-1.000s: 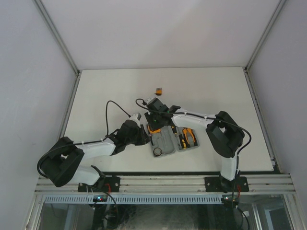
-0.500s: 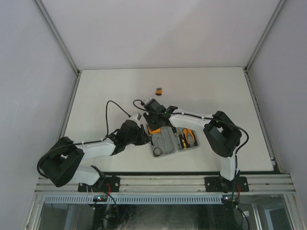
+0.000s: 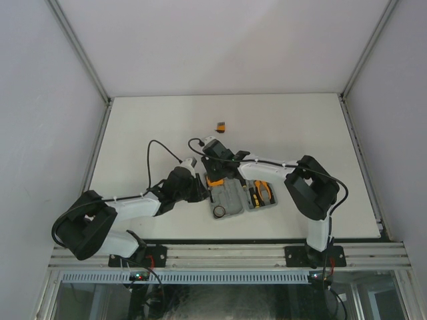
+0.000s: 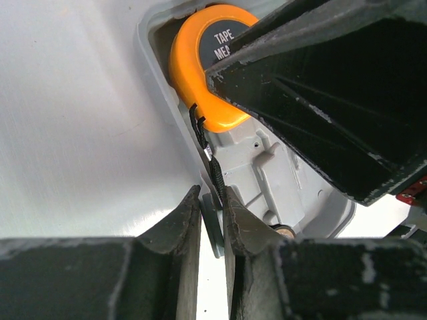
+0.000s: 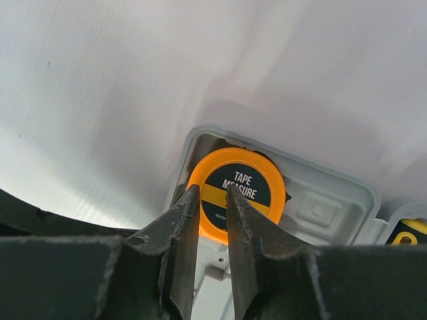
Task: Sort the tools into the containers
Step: Place the engineering item in the storage box.
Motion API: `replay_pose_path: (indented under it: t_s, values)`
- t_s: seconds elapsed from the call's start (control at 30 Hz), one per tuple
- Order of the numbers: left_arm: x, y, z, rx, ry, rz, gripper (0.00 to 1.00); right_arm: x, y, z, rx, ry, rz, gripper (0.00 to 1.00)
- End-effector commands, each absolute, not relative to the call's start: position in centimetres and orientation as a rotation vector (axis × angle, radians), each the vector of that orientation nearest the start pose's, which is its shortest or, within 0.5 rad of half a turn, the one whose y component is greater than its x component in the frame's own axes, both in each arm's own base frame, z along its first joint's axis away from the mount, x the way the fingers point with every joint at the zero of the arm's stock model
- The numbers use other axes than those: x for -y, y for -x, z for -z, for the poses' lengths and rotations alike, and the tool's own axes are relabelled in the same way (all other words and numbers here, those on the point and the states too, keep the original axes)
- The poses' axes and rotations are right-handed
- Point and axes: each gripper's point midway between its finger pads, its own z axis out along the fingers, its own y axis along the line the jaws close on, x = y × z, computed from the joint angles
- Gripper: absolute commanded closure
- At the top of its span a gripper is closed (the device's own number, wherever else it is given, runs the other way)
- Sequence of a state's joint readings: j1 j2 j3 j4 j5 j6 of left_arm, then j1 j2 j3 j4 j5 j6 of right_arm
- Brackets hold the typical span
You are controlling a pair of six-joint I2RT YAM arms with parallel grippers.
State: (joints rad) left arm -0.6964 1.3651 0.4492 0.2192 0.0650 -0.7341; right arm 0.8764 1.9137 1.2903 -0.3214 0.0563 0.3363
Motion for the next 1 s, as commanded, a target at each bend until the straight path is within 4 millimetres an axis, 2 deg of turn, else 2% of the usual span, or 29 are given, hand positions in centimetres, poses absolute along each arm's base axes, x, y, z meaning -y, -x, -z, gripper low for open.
replay_pose_path:
  t_s: [0.0,0.23,0.33,0.4,0.53,0.73,0.97]
  values:
    - [25.6,-23.9,-5.2,-2.347,-0.019,0.854,0.80,-31.8,-24.8,-1.7,-2.665,0.691,-0.326,0.78]
    - [25.5,-23.9,-5.3,-2.344,-0.010,0.852,0.80,-35.3,-28.3,-9.1,-2.468,0.668,-0.559,0.74]
    - [25.6,-23.9,-5.3,-2.344,-0.008,0.853,0.80,-35.2,-29.6,-11.7,-2.392,0.649,-0.600,0.73]
    - [25.6,-23.9,-5.3,-2.344,-0.009,0.855,0.80,-34.7,-30.2,-12.8,-2.352,0.666,-0.590,0.73]
    - [25.6,-24.0,-5.5,-2.347,-0.023,0.845,0.81,-33.9,-30.4,-13.5,-2.261,0.815,-0.551,0.70]
    - [25.7,-24.0,-5.5,-2.350,-0.030,0.847,0.81,-32.9,-29.3,-12.0,-2.167,1.087,-0.595,0.66]
    - [25.7,-23.9,-5.2,-2.359,-0.024,0.850,0.81,-33.3,-28.7,-12.3,-1.993,1.286,-0.652,0.63]
